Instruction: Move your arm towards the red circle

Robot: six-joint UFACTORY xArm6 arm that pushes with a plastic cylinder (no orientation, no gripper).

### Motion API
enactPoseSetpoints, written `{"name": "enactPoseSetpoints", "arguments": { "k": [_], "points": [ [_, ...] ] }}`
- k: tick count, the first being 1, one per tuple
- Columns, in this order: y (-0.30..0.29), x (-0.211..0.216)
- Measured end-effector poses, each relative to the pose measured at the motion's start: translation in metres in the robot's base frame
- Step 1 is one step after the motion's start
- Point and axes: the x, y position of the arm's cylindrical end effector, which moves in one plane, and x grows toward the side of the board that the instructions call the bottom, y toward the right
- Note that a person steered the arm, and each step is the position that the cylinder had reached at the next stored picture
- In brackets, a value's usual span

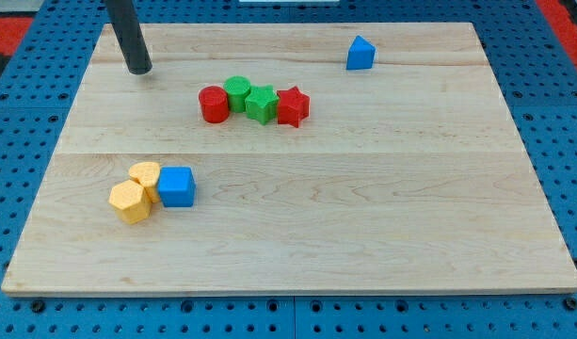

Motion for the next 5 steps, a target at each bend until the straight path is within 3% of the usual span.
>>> {"name": "enactPoseSetpoints", "arguments": {
  "k": [1, 3, 4, 5],
  "points": [
    [0.000, 0.000],
    [0.020, 0.046],
    [0.056, 0.075],
    [0.110, 0.073]
  ]
}}
